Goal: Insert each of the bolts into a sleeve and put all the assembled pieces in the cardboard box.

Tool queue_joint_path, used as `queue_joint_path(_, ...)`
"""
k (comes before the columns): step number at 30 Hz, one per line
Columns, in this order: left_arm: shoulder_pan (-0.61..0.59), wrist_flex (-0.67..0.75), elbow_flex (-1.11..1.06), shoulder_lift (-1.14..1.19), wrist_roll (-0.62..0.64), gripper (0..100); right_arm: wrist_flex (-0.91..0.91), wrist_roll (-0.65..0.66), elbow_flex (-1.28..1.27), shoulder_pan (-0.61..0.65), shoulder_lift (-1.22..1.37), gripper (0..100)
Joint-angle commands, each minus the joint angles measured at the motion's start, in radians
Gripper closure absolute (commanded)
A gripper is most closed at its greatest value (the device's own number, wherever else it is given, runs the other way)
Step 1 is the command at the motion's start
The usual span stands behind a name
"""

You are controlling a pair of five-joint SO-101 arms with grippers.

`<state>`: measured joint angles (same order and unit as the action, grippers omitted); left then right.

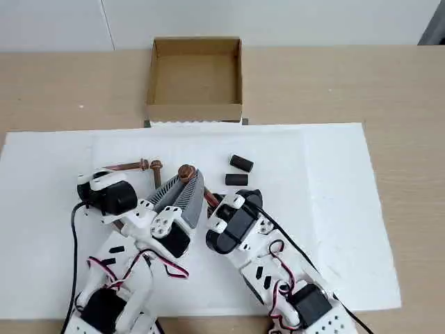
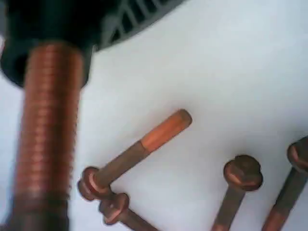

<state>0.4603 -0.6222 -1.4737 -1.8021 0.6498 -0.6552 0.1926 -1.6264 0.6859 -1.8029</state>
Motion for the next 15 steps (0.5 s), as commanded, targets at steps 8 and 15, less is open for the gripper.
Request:
queue_joint_path(8, -0.048, 0.052, 0.022, -0.011, -0.003, 100, 0.027, 0.014, 0.034, 0.008, -0.012, 99.6)
queue_joint_path(15, -0.054, 0.035, 0.021, -0.008, -0.002, 100, 0.027, 0.014, 0.035, 0.013, -0.012, 99.6)
